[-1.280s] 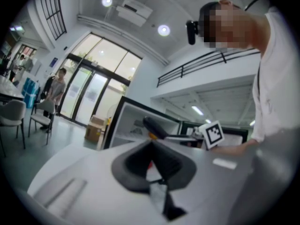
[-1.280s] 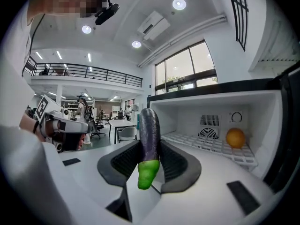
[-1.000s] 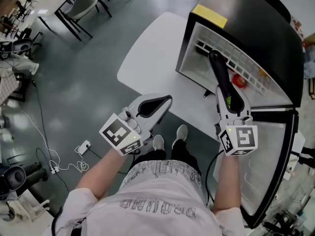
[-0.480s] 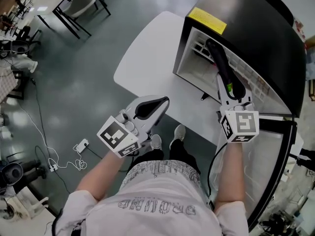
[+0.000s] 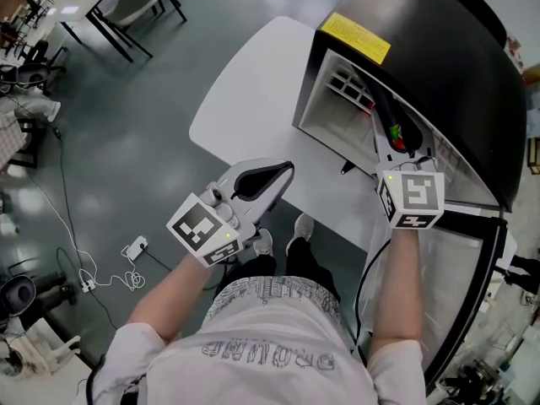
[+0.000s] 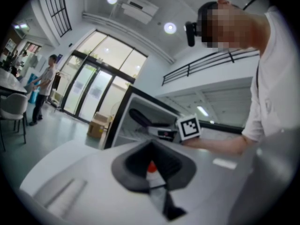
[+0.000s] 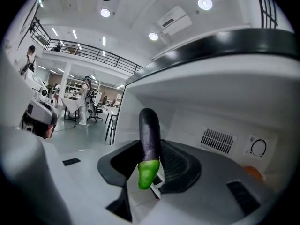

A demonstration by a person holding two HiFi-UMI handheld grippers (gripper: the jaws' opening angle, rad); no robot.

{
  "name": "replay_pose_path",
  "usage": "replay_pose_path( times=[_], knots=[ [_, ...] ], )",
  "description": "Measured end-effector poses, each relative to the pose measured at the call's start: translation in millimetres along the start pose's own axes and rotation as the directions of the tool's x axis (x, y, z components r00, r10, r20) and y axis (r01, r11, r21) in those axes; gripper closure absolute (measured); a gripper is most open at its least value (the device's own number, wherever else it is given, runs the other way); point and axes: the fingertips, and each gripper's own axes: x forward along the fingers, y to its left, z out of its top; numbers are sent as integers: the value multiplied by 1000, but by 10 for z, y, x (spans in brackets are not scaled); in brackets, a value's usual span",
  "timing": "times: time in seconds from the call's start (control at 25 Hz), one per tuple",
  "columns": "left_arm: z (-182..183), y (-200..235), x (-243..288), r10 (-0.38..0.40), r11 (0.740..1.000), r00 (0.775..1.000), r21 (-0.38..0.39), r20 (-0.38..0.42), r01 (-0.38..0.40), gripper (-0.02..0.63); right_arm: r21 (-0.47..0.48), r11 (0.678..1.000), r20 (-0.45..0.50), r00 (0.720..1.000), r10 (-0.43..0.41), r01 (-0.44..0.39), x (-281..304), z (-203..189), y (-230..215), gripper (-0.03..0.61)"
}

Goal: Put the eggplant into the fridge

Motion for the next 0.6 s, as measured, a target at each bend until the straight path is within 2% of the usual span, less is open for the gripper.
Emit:
replay_pose_path(
  times=[0.6],
  knots=[
    [-111, 14, 141, -19, 999, 1000, -28, -6, 19, 606, -90, 996, -80, 997, -21, 14, 198, -189, -131, 448]
  ],
)
